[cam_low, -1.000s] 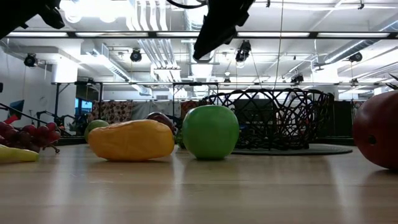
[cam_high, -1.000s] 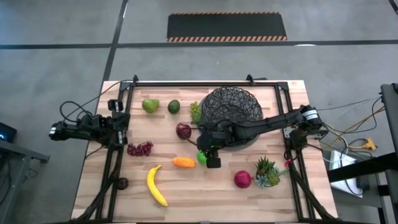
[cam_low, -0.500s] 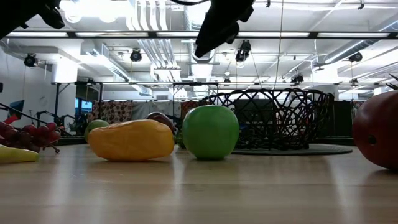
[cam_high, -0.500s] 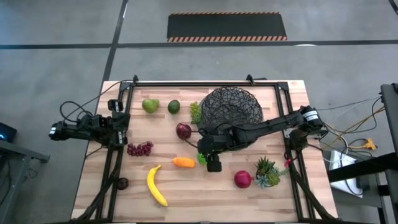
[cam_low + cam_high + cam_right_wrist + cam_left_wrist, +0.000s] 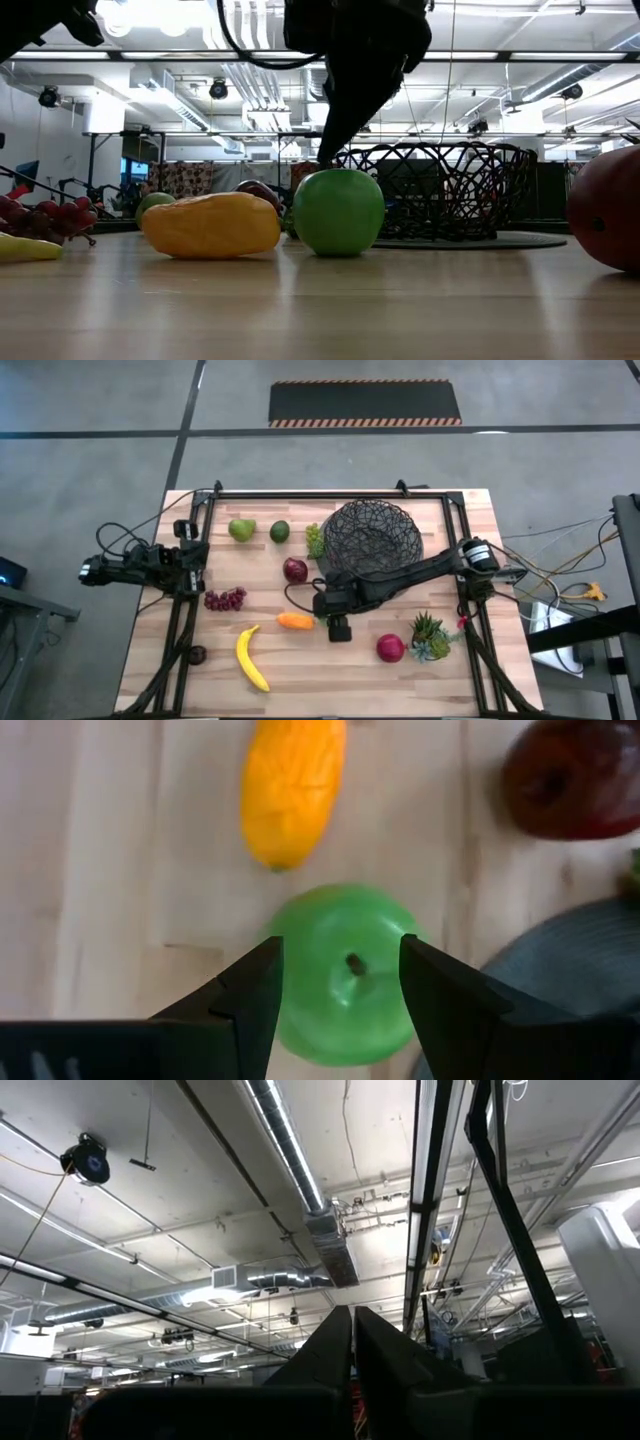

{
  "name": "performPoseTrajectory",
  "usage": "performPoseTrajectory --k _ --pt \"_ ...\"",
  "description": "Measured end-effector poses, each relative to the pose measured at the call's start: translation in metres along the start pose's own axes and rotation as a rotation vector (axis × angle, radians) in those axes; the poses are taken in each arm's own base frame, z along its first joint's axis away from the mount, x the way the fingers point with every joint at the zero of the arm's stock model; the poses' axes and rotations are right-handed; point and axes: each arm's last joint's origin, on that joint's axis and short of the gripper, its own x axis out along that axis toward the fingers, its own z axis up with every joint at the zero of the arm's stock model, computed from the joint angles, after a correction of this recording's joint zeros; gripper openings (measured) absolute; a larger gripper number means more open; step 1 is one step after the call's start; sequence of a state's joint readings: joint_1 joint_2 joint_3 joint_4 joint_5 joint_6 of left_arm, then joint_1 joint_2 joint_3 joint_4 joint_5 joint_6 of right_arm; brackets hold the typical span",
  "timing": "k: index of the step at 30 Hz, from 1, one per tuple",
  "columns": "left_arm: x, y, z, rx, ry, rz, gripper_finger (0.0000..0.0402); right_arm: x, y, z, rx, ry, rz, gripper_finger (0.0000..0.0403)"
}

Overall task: Build produce basket
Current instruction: Put the green apple into the wire basket

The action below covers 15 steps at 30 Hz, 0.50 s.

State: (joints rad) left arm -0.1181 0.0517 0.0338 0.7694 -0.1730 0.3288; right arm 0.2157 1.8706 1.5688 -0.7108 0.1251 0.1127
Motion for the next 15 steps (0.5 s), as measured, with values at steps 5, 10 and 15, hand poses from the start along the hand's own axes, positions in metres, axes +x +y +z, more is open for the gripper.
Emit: performPoseTrajectory --k 5,10,15 --pt "0.0 0.0 0.0 0.0 0.0 0.0 0.0 -0.0009 -0.0012 -0.0011 -0.002 0.008 -0.034 0.0187" --pt "0.0 0.0 0.0 -0.001 0.0 0.0 0.0 -0.0008 -0.0011 -0.0011 -0.002 0.007 -0.034 0.0187" --pt "0.0 0.0 0.0 -0.002 0.001 0.0 0.0 0.003 -0.001 -0.0053 0.006 0.02 -0.036 0.0187"
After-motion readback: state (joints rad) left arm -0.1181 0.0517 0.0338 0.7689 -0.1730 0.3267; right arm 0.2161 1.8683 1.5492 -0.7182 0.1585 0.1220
